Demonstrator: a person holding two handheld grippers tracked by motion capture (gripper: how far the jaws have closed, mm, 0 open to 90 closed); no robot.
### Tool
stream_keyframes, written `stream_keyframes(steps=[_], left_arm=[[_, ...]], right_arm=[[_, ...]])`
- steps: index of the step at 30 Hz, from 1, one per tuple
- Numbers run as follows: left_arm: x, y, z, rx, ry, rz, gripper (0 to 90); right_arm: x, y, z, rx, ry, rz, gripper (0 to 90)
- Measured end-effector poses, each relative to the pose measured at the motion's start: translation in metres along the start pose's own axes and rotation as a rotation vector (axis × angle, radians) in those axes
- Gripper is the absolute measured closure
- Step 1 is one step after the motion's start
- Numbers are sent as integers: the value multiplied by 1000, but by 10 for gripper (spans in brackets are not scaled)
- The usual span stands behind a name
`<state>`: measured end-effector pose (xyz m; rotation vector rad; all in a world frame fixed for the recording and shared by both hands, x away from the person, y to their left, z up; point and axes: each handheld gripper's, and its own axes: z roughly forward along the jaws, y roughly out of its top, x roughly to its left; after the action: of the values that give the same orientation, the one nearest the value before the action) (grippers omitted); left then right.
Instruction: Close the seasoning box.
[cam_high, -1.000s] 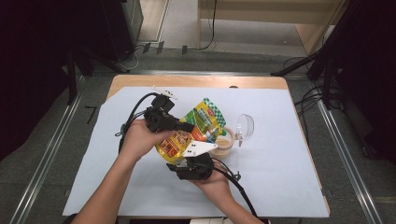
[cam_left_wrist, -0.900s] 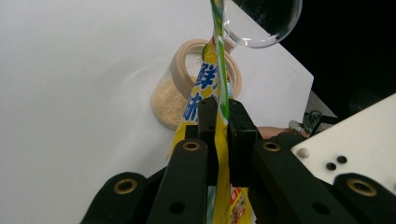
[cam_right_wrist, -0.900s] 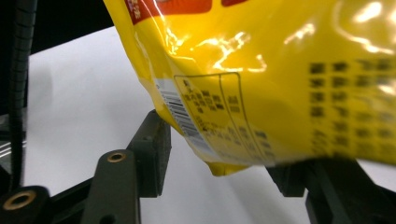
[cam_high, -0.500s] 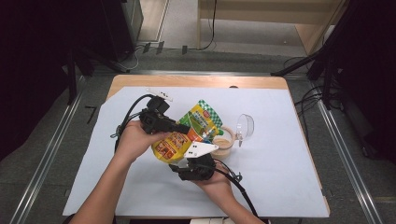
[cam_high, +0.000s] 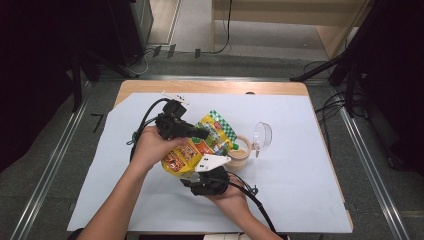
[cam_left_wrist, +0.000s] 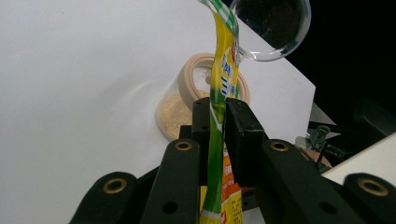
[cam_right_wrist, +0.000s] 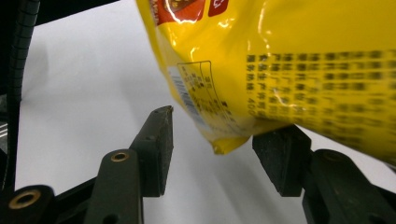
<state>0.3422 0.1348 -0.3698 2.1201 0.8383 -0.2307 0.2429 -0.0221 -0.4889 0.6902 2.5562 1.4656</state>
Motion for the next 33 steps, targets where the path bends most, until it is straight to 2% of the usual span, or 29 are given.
stream_keyframes(steps=[7,15,17,21,27,33], left_arm=[[-1,-1,-3,-15,-30,26,880],[0,-5,-12,-1,-28,40,896],[2,-8,-16,-15,-34,40,897],[9,-12,-26,-46,-44,13,899],[18,-16,-40,-95,-26,-13,899],[29,-19,-48,-156,17,-32,899]], right_arm=[[-3,0,-2,-11,-8,8,491],[-5,0,-6,-30,-8,13,481],[-5,1,-6,-37,-14,14,477],[-7,1,-8,-46,-14,17,476],[-8,3,-10,-52,-11,28,477],[-10,4,-13,-55,-9,39,477]])
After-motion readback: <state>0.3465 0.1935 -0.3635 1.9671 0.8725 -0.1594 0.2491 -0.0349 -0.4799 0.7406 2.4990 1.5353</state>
